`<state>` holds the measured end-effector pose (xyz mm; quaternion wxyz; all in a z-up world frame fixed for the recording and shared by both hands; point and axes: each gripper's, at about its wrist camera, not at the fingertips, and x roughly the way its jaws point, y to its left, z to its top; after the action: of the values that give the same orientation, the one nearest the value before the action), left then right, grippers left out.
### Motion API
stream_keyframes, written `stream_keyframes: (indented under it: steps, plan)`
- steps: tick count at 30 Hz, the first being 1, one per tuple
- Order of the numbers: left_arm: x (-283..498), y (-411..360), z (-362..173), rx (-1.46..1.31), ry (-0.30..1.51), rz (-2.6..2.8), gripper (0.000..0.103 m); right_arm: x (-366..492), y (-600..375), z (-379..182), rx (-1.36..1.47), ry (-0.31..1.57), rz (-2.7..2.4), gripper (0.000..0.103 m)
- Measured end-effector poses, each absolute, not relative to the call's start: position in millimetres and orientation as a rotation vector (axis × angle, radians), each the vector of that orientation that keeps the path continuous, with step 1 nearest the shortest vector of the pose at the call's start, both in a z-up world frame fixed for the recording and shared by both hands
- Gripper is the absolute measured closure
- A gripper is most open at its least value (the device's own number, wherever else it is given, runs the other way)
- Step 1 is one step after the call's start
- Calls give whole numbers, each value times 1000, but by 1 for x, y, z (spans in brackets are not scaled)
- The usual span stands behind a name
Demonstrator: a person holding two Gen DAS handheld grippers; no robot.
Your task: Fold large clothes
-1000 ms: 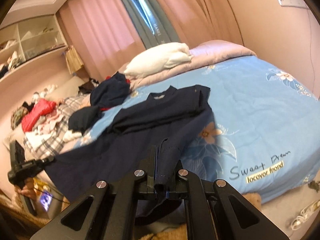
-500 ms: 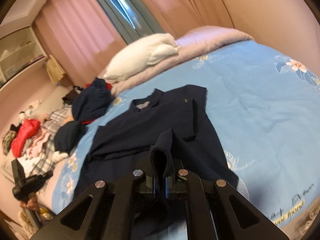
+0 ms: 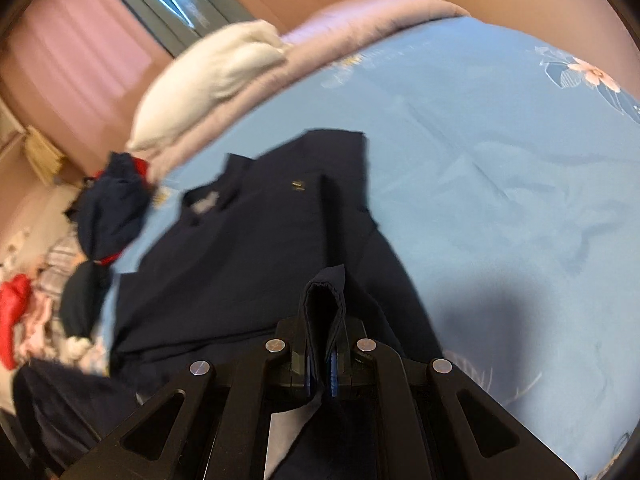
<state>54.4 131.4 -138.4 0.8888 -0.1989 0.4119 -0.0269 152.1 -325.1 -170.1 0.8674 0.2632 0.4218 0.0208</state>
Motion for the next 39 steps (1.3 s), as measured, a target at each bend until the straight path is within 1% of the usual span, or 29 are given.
stream_keyframes:
  steps: [1,2,3,4,5,7,8,9,13,15,19,21,29,30,31,32,33,34,35,36,39]
  plan:
    - [53,128,-142,-406,869,-65,77,154,-324,-174,542,892,30,97]
    - [49,121,-151,-398,901,-87,68,155,-323,-179,537,901,19,97]
    - [47,117,-156,-393,921,-103,64,158,-323,-182,536,905,10,97]
    - [44,111,-164,-384,948,-129,64,157,-323,-186,536,915,-1,97]
    - [42,106,-169,-377,968,-143,61,157,-325,-188,540,918,-9,97]
    - [35,97,-179,-373,1008,-169,52,157,-328,-190,545,916,-19,97]
    - [33,94,-183,-375,1022,-181,45,156,-329,-189,546,917,-24,97]
    - [30,92,-186,-382,1027,-193,41,155,-330,-188,545,916,-25,97]
    - [19,76,-199,-396,1069,-256,34,153,-329,-185,515,901,-33,97]
    - [13,64,-207,-387,1097,-294,27,156,-328,-186,510,901,-39,97]
    - [2,38,-221,-409,1151,-421,19,157,-324,-186,479,897,-51,97]
    - [2,27,-224,-421,1155,-475,12,158,-322,-185,468,895,-54,97]
    - [14,-17,-245,-418,1214,-604,12,156,-320,-179,444,872,-51,97]
    - [17,-20,-248,-424,1215,-610,16,156,-320,-178,441,869,-49,97]
    - [20,-23,-249,-432,1216,-607,23,156,-319,-177,438,865,-47,97]
    - [22,-25,-249,-432,1217,-604,47,155,-319,-176,435,861,-46,97]
    - [26,-25,-249,-418,1216,-592,66,154,-319,-175,432,857,-45,97]
    - [29,-26,-248,-403,1207,-571,73,153,-319,-173,429,854,-43,97]
    - [32,-27,-244,-388,1189,-551,89,152,-319,-172,427,852,-41,97]
    - [34,-26,-241,-384,1176,-539,93,151,-319,-170,424,849,-38,97]
    - [41,-16,-223,-402,1133,-530,95,147,-318,-162,409,836,-28,97]
